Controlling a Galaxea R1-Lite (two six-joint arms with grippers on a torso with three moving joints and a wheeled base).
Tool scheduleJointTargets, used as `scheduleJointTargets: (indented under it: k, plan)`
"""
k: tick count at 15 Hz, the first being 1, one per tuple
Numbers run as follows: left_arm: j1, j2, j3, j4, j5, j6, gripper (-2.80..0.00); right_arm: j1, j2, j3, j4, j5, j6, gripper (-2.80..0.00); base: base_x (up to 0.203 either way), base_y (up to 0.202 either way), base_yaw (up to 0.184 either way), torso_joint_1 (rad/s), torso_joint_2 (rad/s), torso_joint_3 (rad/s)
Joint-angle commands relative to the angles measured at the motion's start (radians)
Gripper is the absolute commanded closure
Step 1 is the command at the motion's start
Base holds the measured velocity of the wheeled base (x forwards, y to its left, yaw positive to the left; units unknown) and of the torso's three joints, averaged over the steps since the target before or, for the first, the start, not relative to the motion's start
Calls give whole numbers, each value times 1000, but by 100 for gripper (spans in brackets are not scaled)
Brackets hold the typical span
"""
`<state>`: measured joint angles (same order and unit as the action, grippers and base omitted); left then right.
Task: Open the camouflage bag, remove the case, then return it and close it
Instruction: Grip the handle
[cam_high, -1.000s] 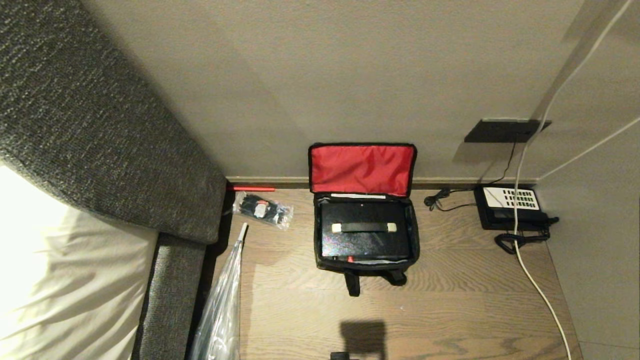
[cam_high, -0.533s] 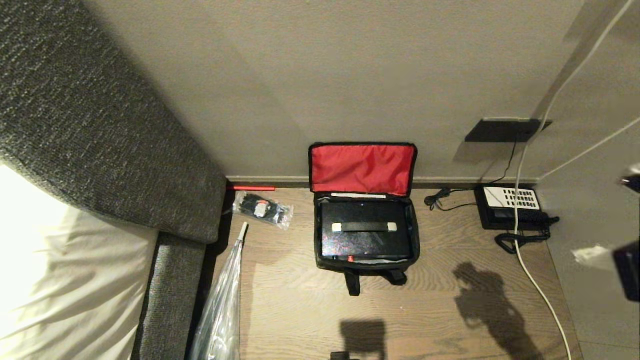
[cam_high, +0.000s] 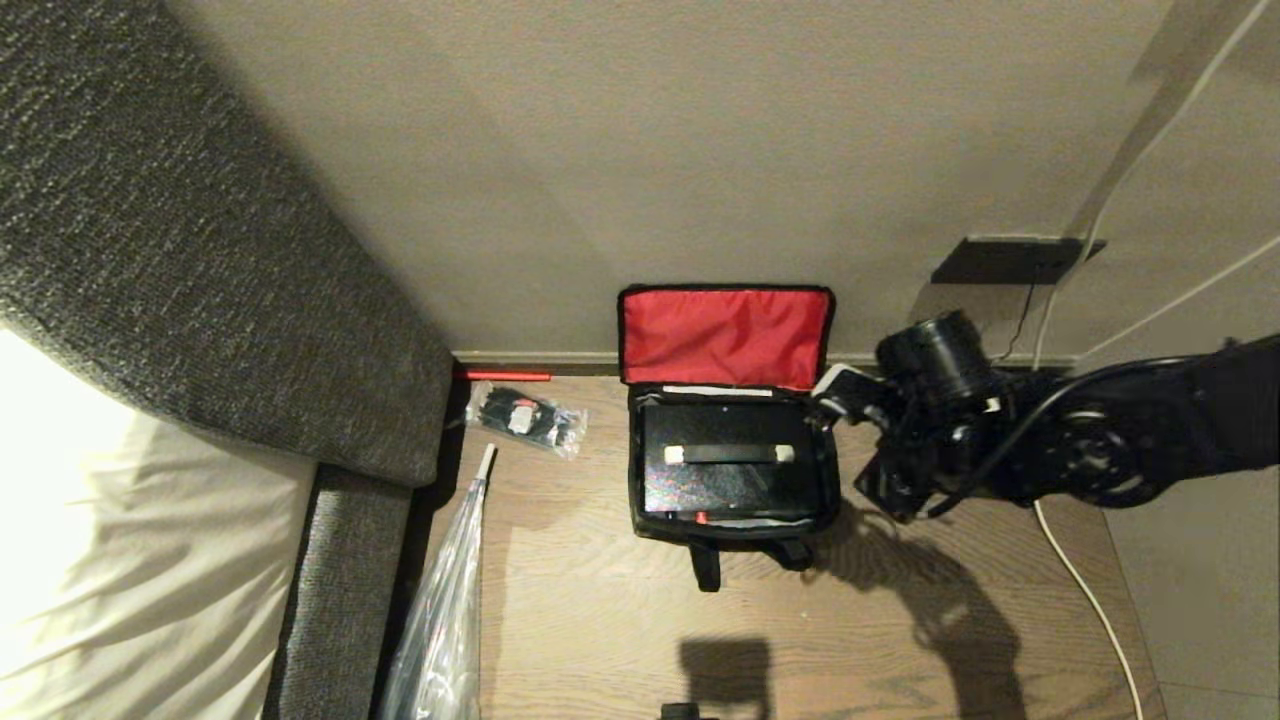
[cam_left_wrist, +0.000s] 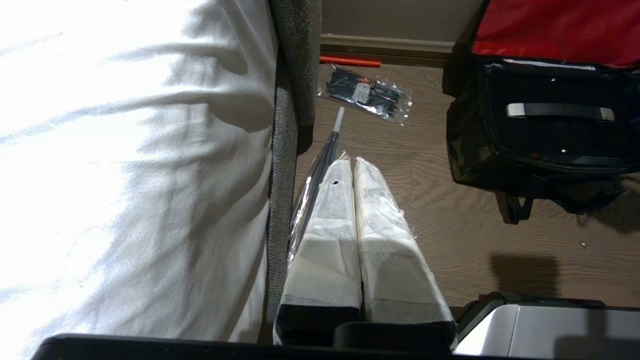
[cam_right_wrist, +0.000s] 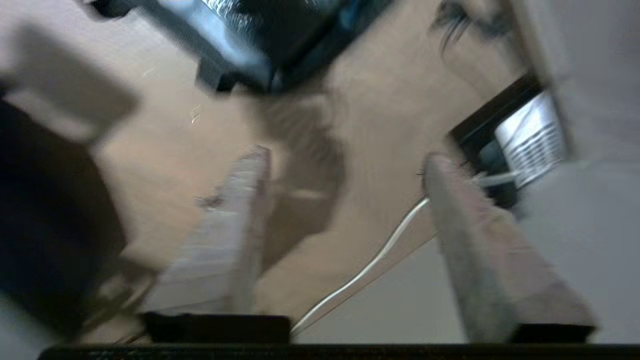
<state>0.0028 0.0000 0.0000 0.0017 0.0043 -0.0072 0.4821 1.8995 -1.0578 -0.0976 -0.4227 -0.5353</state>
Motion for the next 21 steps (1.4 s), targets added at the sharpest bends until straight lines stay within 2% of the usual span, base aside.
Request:
scheduleJointTargets:
  k: [1,3,4,6,8,9,10,14,18,21]
  plan:
    - [0,0,0,0,0,0,0,110,164,35,-215,-76,-65,-280,0,0,0,0,0,0]
    - [0,-1,0,0,0,0,0,167,219,57,-393,-133,-178,-280,0,0,0,0,0,0]
    - [0,0,1,0,0,0,0,183,242,67,-483,-186,-305,-280,0,0,0,0,0,0]
    - [0,-1,0,0,0,0,0,204,291,78,-637,-261,-443,-280,0,0,0,0,0,0]
    - [0,-2,0,0,0,0,0,220,381,79,-883,-297,-580,-280,0,0,0,0,0,0]
    - [0,-2,0,0,0,0,0,223,419,80,-973,-307,-656,-280,0,0,0,0,0,0]
    - [0,-2,0,0,0,0,0,225,451,80,-1025,-312,-699,-280,0,0,0,0,0,0]
    - [0,-2,0,0,0,0,0,222,564,-44,-1046,-306,-713,-280,0,0,0,0,0,0]
    - [0,-2,0,0,0,0,0,177,614,-86,-1071,-249,-732,-280,0,0,0,0,0,0]
    - [0,-2,0,0,0,0,0,133,626,-102,-1091,-186,-813,-280,0,0,0,0,0,0]
